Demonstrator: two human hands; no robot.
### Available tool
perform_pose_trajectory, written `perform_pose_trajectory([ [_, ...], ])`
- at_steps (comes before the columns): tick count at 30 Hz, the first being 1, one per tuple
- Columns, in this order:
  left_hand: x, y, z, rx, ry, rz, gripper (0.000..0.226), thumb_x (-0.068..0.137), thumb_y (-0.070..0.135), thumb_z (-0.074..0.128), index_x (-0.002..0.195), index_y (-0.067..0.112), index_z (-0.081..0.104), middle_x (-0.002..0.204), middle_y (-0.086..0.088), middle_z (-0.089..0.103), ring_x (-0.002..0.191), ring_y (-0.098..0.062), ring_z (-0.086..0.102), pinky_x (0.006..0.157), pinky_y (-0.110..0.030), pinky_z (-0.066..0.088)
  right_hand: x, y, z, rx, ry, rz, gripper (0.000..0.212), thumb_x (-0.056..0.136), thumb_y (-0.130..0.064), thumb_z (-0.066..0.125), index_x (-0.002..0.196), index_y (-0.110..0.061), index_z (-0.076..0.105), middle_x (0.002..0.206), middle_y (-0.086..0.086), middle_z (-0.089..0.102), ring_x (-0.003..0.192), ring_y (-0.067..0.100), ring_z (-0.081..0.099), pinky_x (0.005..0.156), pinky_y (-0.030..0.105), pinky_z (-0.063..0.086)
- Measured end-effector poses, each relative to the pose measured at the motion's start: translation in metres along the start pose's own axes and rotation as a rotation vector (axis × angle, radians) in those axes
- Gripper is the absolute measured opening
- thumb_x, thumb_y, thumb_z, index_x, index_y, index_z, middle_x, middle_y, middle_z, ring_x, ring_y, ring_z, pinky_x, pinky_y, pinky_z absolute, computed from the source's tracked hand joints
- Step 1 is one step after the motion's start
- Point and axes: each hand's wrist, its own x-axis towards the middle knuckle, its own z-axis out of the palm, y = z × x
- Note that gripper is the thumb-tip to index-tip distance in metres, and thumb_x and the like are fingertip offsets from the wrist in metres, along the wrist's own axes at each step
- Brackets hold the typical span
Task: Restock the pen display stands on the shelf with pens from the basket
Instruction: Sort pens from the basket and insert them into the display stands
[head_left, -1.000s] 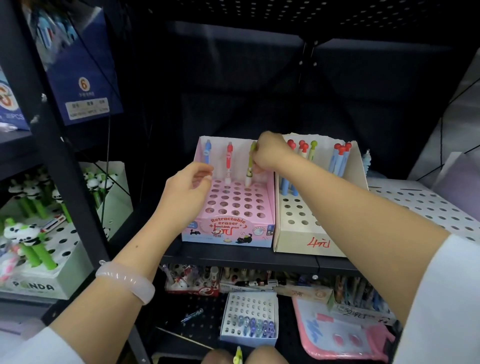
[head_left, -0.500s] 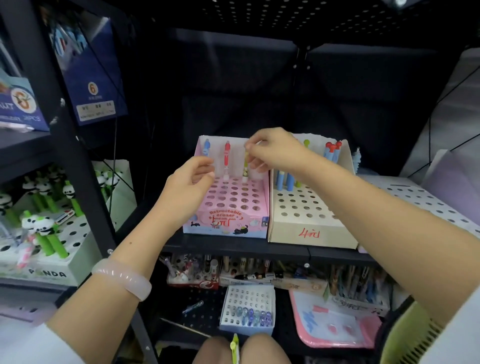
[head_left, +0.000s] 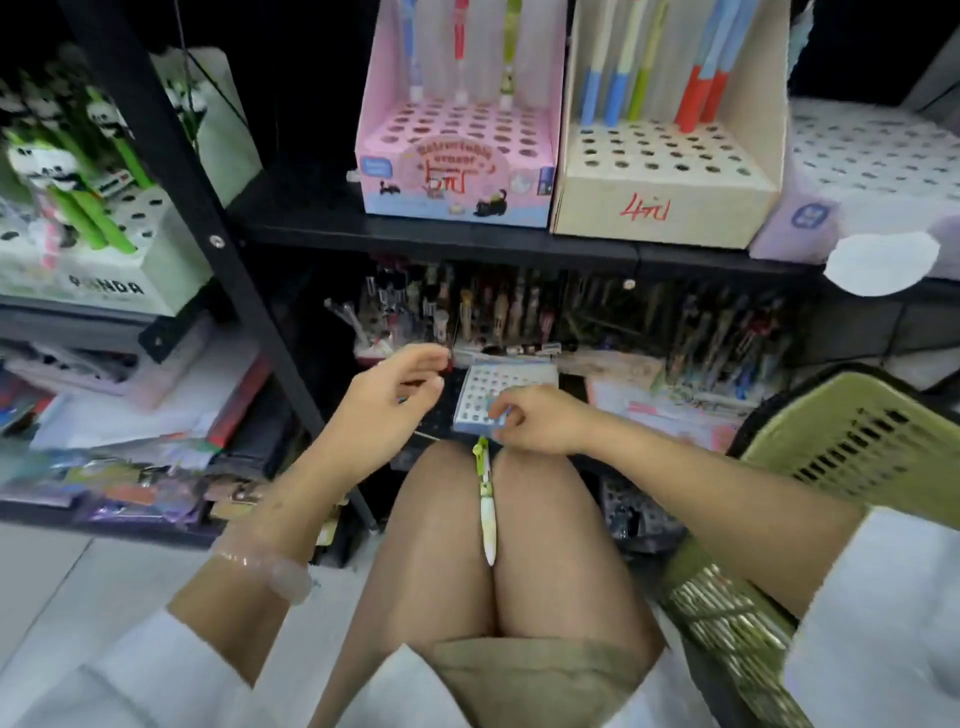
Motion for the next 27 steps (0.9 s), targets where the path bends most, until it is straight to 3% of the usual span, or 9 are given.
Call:
perform_pose_trajectory([
  [3, -0.011, -0.025, 0.015, 0.032, -0.056, -0.104, 0.028, 0.095, 0.009, 0.049, 0.121, 0.017, 0.055, 0.114, 0.004, 0.059, 0.101, 0.001, 0.053, 0.084, -0.002, 0.038, 0.018, 0.013, 0.037, -0.033, -0.023, 0.095, 0.049, 0.090, -0.038, 0.057, 0.132, -0.015, 0.046, 0.124, 0.010, 0.057, 0.113, 0.027, 0.053, 0.091, 0.034, 0.043],
  [6, -0.014, -0.037, 0.023, 0.030, -0.055, -0.151, 0.029, 0.094, 0.007, 0.049, 0.122, 0.013, 0.055, 0.113, 0.001, 0.060, 0.100, -0.002, 0.053, 0.080, 0.001, 0.036, 0.032, 0.016, 0.052, 0.004, 0.029, 0.138, 0.050, 0.088, -0.044, 0.058, 0.130, -0.020, 0.046, 0.123, 0.006, 0.058, 0.117, 0.026, 0.051, 0.091, 0.033, 0.037],
  [12, -0.007, -0.039, 0.022, 0.047, -0.047, -0.157, 0.029, 0.094, 0.006, 0.047, 0.119, 0.017, 0.057, 0.113, 0.002, 0.061, 0.095, 0.007, 0.053, 0.077, 0.003, 0.036, 0.037, 0.005, 0.047, 0.185, 0.097, 0.126, 0.036, 0.086, -0.024, 0.064, 0.119, -0.016, 0.052, 0.104, 0.005, 0.061, 0.100, 0.021, 0.053, 0.085, 0.030, 0.040],
  [15, 0.001, -0.023, 0.007, 0.028, -0.012, -0.110, 0.027, 0.095, 0.009, 0.047, 0.112, 0.026, 0.059, 0.112, 0.005, 0.063, 0.100, 0.001, 0.056, 0.088, -0.009, 0.041, 0.022, -0.017, 0.006, 0.328, 0.181, 0.006, 0.034, 0.085, -0.014, 0.065, 0.117, -0.012, 0.054, 0.103, 0.007, 0.062, 0.088, 0.014, 0.051, 0.072, 0.021, 0.039],
  [18, 0.014, 0.011, -0.019, -0.021, 0.159, 0.066, 0.032, 0.093, 0.008, 0.050, 0.096, 0.038, 0.060, 0.103, 0.012, 0.065, 0.101, -0.008, 0.061, 0.093, -0.025, 0.046, -0.007, -0.048, -0.059, 0.437, 0.252, -0.162, 0.023, 0.083, -0.013, 0.068, 0.103, -0.014, 0.055, 0.098, 0.009, 0.068, 0.080, 0.011, 0.057, 0.071, 0.021, 0.046],
  [22, 0.037, 0.074, -0.062, -0.064, 0.362, 0.340, 0.029, 0.090, 0.017, 0.048, 0.095, 0.044, 0.057, 0.097, 0.018, 0.065, 0.097, -0.004, 0.062, 0.086, -0.016, 0.047, -0.054, -0.085, -0.148, 0.526, 0.315, -0.400, 0.020, 0.085, -0.013, 0.067, 0.102, -0.015, 0.057, 0.093, 0.009, 0.069, 0.083, 0.015, 0.066, 0.076, 0.018, 0.051],
  [24, 0.054, 0.099, -0.077, -0.050, 0.401, 0.407, 0.030, 0.092, 0.014, 0.047, 0.097, 0.041, 0.057, 0.097, 0.020, 0.064, 0.097, -0.001, 0.060, 0.086, -0.012, 0.044, -0.069, -0.099, -0.186, 0.586, 0.377, -0.480, 0.022, 0.086, -0.010, 0.065, 0.105, -0.018, 0.058, 0.098, 0.012, 0.067, 0.086, 0.016, 0.068, 0.073, 0.021, 0.056],
  [27, 0.083, 0.126, -0.088, 0.066, 0.406, 0.430, 0.026, 0.094, 0.011, 0.048, 0.107, 0.032, 0.058, 0.104, 0.018, 0.061, 0.098, -0.003, 0.056, 0.087, -0.013, 0.040, -0.070, -0.113, -0.236, 0.584, 0.598, -0.510, 0.020, 0.087, -0.005, 0.062, 0.098, -0.021, 0.058, 0.087, 0.006, 0.065, 0.078, 0.010, 0.067, 0.070, 0.022, 0.057],
])
